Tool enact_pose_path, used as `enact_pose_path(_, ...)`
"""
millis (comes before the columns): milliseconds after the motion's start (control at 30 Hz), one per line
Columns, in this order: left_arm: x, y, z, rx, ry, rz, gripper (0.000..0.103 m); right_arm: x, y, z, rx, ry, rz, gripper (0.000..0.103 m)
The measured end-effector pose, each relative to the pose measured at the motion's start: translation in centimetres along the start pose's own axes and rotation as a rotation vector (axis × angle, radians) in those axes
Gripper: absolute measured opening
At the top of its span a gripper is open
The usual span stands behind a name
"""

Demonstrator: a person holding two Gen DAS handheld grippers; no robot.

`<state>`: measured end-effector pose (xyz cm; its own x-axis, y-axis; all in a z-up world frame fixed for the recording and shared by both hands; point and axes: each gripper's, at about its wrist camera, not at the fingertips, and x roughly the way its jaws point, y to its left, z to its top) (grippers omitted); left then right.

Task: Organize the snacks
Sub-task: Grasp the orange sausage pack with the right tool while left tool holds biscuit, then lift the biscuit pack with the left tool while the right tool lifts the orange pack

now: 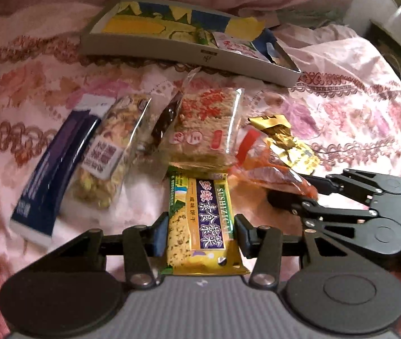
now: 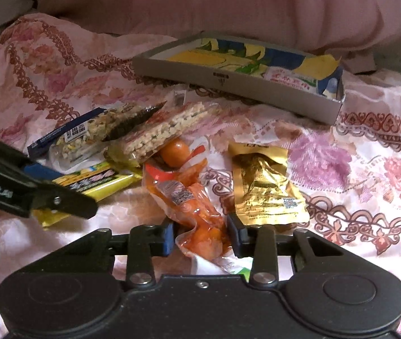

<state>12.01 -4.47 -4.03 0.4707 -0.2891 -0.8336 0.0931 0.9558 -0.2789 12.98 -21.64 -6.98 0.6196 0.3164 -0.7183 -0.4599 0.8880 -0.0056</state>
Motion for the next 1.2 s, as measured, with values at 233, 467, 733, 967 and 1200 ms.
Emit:
enact_pose_path(233, -0.4, 1.7, -1.9, -0.117, 0.002, -0.082, 0.052, -0.5, 0.4, 0.0, -0.023, -0.027, -0.024, 0.039)
enact_pose_path(467, -1.3, 2.2, -2.9, -0.17, -0.024, -0.121, 0.052, -1.3, 2.0, -0.2, -0.139, -0.088, -0.111, 0.039)
enact_pose_path(733, -1.8, 3.5, -3.6, -0.267, -0.049, -0.204, 0.052, -2.0, 2.2, -0.2, -0.171, -0.143, -0.172, 0.038)
enact_pose_path(967, -1.7, 3.1, -4.0, -0.261, -0.053, -0.262, 0.052, -2.2, 2.1, -0.1, -0.162, -0.149, -0.184, 0.038)
enact_pose_path(1200, -2.5, 3.0, -4.0, -0.247, -0.115, -0.309, 0.052, -3.4, 2.1, 0.0, -0.16, -0.232, -0.192, 0.037)
